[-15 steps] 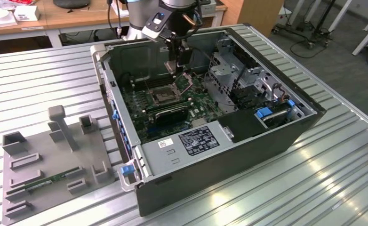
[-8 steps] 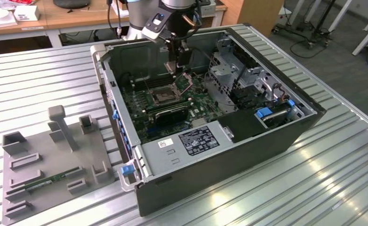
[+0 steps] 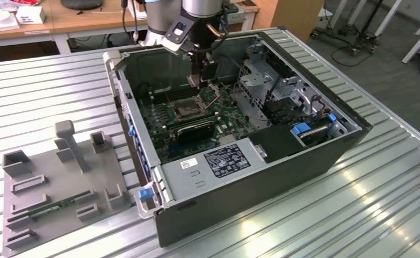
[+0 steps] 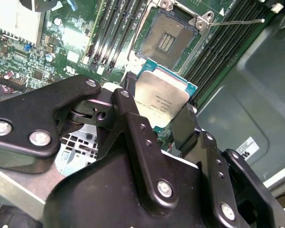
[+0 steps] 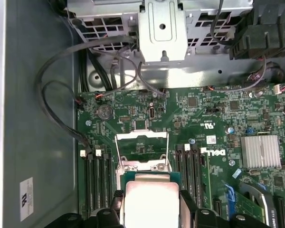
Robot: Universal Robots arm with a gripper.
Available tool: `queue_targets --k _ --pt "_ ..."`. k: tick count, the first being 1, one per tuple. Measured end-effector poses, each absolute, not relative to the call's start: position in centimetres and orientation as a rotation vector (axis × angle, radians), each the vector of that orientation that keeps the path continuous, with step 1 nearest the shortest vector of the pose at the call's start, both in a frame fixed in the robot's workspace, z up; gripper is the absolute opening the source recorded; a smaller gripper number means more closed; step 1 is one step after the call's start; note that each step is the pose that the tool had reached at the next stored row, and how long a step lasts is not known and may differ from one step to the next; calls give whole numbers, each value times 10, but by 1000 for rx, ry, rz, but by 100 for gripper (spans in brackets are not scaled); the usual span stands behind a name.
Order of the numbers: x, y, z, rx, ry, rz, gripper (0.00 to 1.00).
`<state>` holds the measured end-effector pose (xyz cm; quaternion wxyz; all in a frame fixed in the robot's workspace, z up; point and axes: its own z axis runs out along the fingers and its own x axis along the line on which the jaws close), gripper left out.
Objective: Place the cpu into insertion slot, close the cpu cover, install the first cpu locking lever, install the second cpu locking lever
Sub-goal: 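Place the cpu into insertion slot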
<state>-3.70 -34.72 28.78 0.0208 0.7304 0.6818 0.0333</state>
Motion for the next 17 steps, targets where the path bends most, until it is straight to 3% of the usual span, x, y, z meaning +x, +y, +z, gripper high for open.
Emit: queue_targets --k 17 --pt "-44 -347 263 2219 2168 107 55"
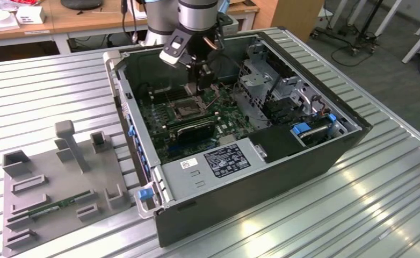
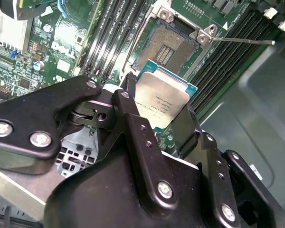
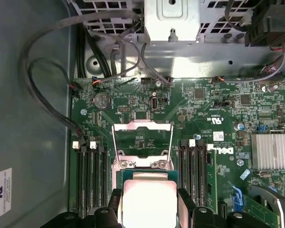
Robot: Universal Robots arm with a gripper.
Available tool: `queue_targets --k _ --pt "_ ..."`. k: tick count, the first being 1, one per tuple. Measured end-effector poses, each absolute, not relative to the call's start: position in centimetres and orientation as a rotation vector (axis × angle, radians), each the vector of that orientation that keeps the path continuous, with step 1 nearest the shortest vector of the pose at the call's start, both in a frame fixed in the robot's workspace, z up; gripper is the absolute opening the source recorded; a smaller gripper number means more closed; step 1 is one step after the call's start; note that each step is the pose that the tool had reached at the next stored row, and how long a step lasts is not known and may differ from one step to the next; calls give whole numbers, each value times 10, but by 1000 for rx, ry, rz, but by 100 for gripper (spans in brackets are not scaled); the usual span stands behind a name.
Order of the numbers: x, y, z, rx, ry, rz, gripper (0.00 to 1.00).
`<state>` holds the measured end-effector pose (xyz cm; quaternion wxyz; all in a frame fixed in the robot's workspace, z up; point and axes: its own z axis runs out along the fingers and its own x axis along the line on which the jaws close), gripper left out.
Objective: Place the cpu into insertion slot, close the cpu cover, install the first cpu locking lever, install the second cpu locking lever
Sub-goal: 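Place the cpu into insertion slot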
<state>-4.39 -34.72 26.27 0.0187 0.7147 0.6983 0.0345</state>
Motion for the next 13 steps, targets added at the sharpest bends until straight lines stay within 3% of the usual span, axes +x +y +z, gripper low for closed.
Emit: queue_targets --k 13 --pt "-47 -347 251 2208 2184 103 55"
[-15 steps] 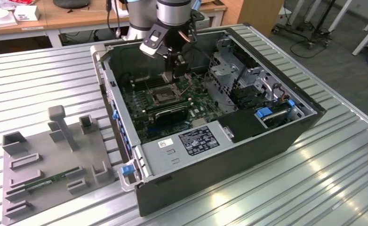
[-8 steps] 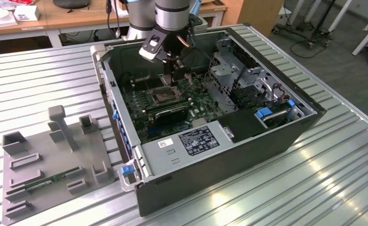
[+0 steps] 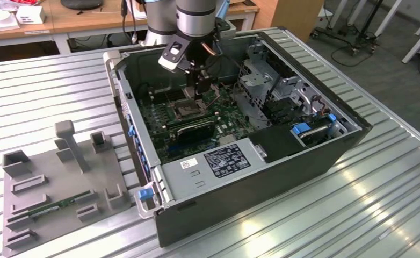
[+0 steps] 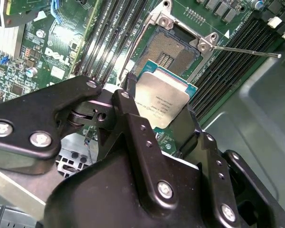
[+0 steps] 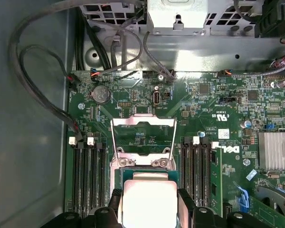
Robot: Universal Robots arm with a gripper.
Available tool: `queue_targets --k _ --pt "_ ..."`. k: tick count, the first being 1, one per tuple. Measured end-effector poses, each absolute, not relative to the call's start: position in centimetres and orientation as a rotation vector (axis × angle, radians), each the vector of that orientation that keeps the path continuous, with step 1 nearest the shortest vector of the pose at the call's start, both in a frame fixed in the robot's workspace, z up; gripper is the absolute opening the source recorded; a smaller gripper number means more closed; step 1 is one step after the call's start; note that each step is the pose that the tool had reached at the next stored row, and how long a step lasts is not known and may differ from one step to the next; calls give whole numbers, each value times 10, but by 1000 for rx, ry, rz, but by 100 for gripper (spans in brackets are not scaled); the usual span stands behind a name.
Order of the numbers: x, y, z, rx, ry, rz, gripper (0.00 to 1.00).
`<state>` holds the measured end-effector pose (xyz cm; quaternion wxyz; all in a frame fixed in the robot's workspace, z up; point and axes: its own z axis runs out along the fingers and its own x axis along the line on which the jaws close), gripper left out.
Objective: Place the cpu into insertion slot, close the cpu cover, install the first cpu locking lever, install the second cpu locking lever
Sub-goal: 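Place the cpu into insertion slot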
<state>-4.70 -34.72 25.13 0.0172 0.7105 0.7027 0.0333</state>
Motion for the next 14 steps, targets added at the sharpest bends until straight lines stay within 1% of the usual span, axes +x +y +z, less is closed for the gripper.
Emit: queue_targets --k 6,14 --pt "-53 -347 248 2208 2184 104 55" --pt "-55 -346 234 2196 2196 104 55"
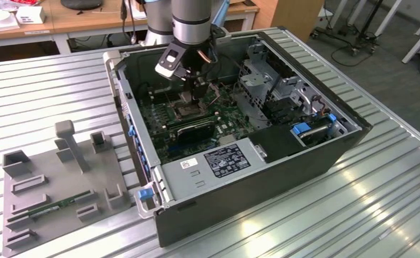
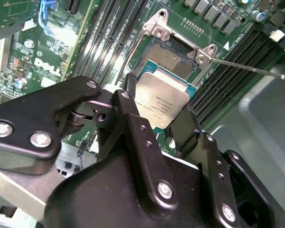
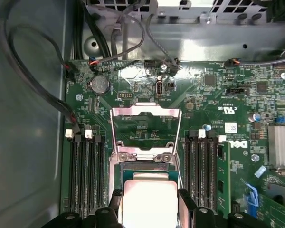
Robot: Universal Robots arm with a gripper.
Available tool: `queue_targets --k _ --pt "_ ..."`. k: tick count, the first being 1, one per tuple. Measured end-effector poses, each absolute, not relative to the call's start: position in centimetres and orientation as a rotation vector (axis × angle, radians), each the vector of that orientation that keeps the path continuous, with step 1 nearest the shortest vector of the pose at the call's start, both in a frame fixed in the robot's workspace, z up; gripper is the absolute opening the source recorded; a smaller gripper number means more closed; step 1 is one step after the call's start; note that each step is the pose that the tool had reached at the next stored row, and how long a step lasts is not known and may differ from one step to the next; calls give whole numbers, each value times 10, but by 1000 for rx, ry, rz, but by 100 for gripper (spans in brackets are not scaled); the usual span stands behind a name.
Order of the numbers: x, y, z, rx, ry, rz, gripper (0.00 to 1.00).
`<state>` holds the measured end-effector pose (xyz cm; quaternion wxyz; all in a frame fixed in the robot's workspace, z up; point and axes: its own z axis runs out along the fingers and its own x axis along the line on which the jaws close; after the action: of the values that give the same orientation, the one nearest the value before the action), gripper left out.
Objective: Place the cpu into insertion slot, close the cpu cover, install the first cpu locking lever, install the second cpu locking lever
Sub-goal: 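Place the cpu into insertion slot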
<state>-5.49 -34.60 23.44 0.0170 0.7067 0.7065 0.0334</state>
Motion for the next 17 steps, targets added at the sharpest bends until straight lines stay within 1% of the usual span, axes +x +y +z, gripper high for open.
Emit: queue_targets --k 17 --pt "-55 -345 215 2195 2220 81 55"
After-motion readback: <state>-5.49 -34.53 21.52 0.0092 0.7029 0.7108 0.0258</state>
